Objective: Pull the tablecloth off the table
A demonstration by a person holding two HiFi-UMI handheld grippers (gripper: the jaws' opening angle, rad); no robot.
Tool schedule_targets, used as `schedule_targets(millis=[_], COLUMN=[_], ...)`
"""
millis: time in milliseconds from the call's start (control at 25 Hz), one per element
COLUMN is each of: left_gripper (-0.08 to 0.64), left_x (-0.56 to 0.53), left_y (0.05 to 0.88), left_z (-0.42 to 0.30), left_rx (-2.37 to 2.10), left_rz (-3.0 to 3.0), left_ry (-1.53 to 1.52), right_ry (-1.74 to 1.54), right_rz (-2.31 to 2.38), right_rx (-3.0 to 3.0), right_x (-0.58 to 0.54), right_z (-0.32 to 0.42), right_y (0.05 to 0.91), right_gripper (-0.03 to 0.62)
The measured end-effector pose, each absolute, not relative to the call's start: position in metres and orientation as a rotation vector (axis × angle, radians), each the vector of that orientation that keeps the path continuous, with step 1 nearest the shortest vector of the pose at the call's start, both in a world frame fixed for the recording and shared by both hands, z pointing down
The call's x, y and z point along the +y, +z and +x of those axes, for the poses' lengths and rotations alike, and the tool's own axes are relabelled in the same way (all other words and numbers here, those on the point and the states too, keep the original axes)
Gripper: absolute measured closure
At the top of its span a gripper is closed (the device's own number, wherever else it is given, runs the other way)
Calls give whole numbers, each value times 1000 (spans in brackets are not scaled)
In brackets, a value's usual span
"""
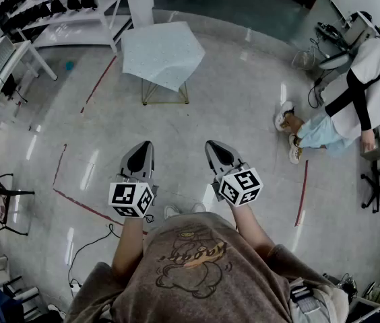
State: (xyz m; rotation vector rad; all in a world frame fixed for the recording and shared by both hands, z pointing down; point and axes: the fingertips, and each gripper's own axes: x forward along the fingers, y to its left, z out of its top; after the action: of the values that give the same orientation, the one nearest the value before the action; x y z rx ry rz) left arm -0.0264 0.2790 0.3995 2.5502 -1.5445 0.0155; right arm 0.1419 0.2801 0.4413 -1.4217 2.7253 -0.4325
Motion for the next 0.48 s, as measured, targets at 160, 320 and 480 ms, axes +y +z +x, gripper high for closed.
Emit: schedule_targets(millis=[160,320,480], left_gripper=[541,541,540], left_x=[275,274,270], left_y=[397,395,392], left_z=[-32,-33,-36], left_rx=[-1542,-1519,-1499], left_rz=[2548,2564,2581], left_ry=[9,15,27], right_ry=[-430,-445,-447], right_rz=[-1387,-1380,-1398], right_rx=[2716,2698,2698], right_x=[276,276,274], right_z=[133,128,122], right_y=[434,434,436], right_gripper=[588,588,588])
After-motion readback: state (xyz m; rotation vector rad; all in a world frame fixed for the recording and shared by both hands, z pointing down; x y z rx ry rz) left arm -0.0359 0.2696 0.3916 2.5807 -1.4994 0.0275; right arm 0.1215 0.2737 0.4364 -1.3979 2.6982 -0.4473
